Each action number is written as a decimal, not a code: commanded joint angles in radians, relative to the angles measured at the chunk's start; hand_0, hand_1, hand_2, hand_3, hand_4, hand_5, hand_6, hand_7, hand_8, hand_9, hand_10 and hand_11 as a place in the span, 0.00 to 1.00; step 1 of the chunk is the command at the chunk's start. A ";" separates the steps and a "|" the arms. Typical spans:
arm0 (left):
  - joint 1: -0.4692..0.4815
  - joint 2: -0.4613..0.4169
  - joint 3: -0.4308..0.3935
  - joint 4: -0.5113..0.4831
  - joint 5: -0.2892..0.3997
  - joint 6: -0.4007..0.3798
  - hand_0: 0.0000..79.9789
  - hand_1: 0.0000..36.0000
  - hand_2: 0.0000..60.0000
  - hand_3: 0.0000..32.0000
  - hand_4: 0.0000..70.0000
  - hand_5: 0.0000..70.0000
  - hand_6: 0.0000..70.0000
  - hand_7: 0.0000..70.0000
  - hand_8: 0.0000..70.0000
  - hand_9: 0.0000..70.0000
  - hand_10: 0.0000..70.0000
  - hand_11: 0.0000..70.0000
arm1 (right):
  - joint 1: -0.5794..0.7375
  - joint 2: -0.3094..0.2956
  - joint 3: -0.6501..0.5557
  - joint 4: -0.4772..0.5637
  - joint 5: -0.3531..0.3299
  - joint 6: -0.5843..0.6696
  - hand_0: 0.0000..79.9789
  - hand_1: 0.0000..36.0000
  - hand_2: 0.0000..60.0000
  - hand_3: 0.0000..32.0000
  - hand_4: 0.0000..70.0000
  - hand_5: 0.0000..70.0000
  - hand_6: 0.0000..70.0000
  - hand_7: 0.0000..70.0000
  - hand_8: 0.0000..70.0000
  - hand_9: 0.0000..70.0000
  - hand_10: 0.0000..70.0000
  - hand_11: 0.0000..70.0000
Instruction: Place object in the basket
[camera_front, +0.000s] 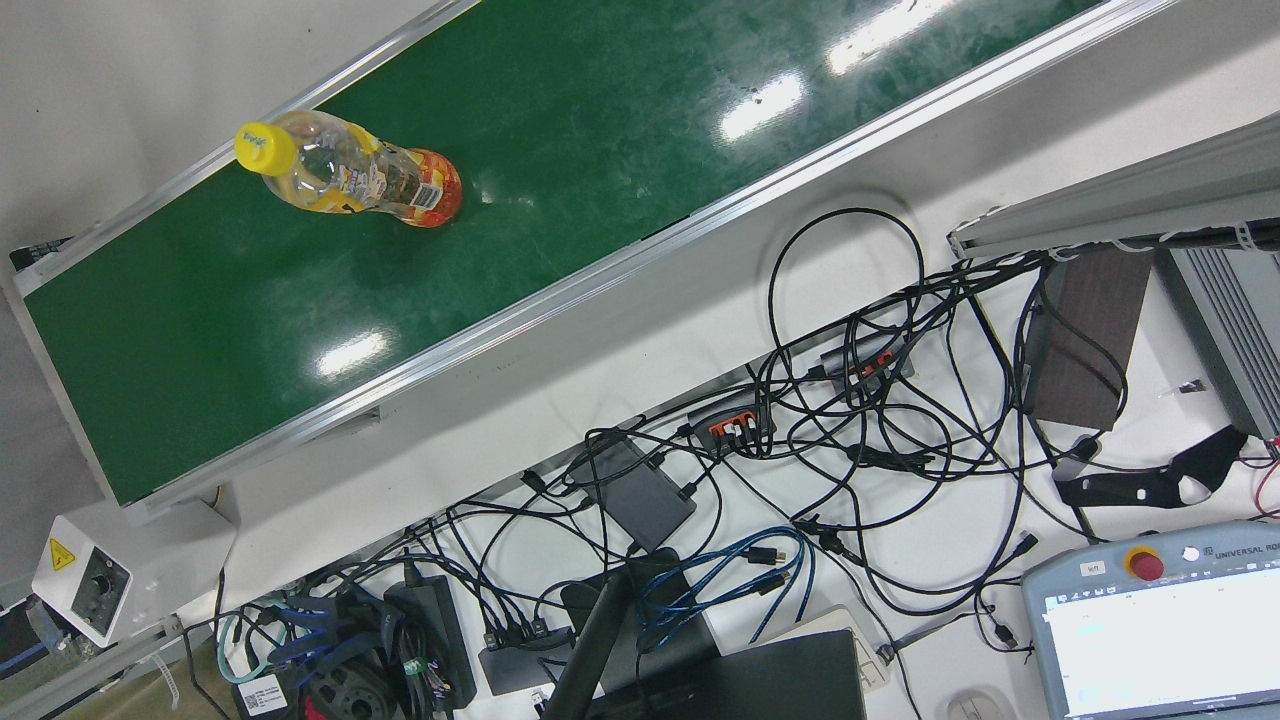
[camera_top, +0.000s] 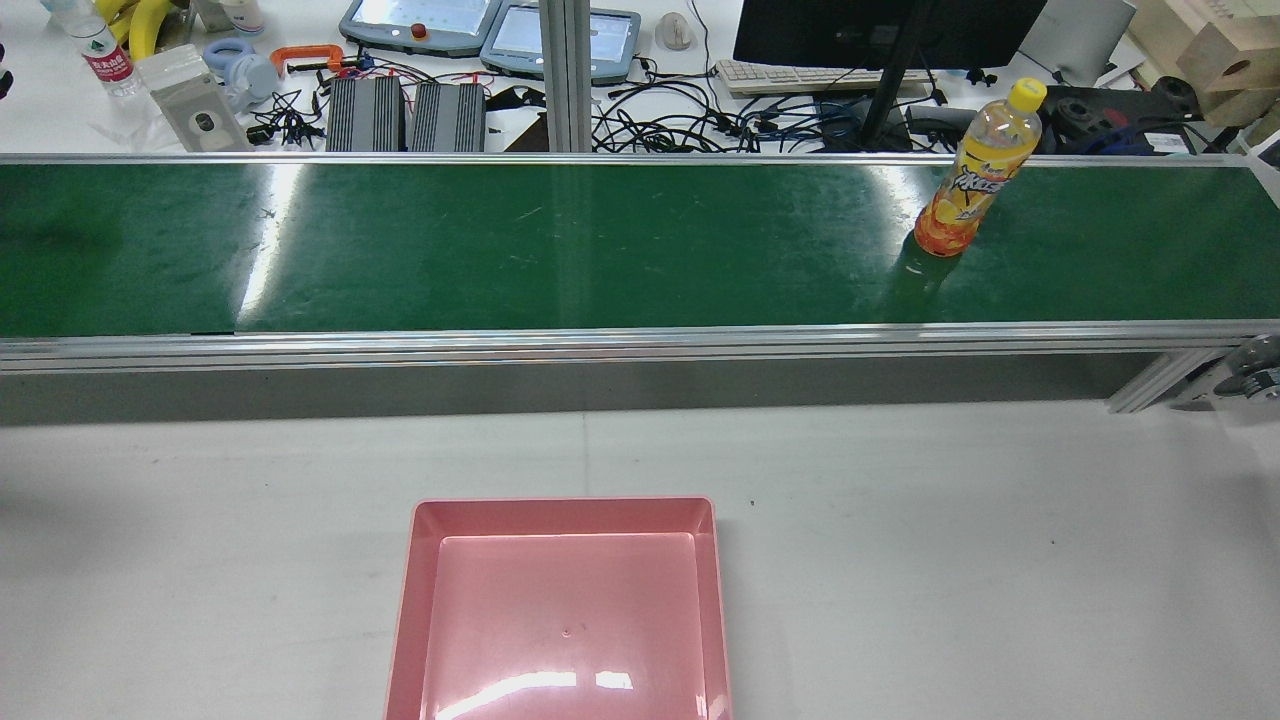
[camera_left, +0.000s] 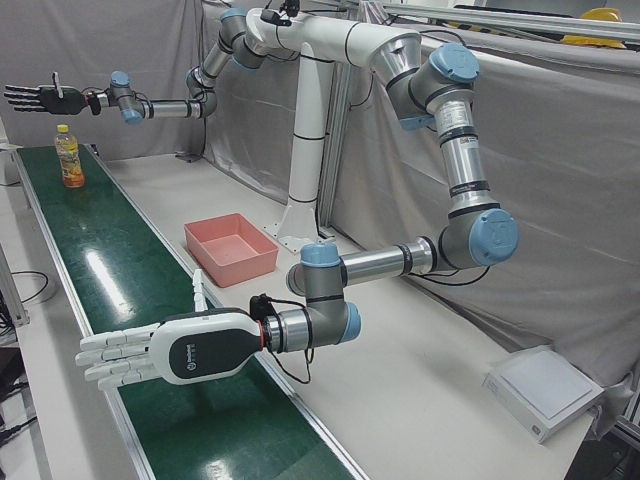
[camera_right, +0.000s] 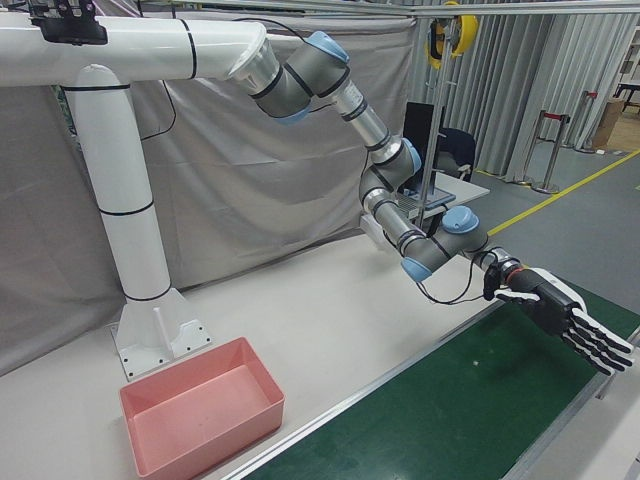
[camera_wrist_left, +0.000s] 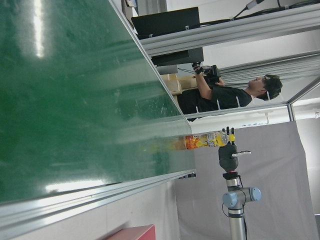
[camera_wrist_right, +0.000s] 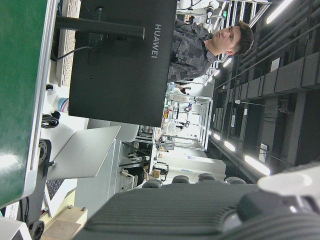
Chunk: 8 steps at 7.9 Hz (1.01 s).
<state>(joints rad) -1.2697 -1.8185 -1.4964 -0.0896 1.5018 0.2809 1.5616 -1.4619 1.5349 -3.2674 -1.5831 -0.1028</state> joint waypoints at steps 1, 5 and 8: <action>-0.004 0.004 -0.002 -0.019 -0.002 -0.002 0.58 0.09 0.00 0.00 0.00 0.00 0.00 0.00 0.00 0.00 0.02 0.05 | 0.000 0.000 0.001 0.000 0.000 0.000 0.00 0.00 0.00 0.00 0.00 0.00 0.00 0.00 0.00 0.00 0.00 0.00; -0.002 0.021 -0.002 -0.036 -0.002 -0.003 0.57 0.09 0.00 0.00 0.00 0.00 0.00 0.00 0.00 0.00 0.03 0.06 | 0.000 0.000 -0.001 0.000 0.000 0.000 0.00 0.00 0.00 0.00 0.00 0.00 0.00 0.00 0.00 0.00 0.00 0.00; -0.004 0.021 -0.005 -0.041 -0.002 -0.003 0.57 0.08 0.00 0.00 0.00 0.00 0.00 0.00 0.00 0.00 0.03 0.06 | 0.000 0.000 0.001 0.000 0.000 0.000 0.00 0.00 0.00 0.00 0.00 0.00 0.00 0.00 0.00 0.00 0.00 0.00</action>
<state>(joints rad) -1.2724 -1.7988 -1.4994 -0.1279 1.4997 0.2777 1.5616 -1.4619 1.5350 -3.2674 -1.5831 -0.1028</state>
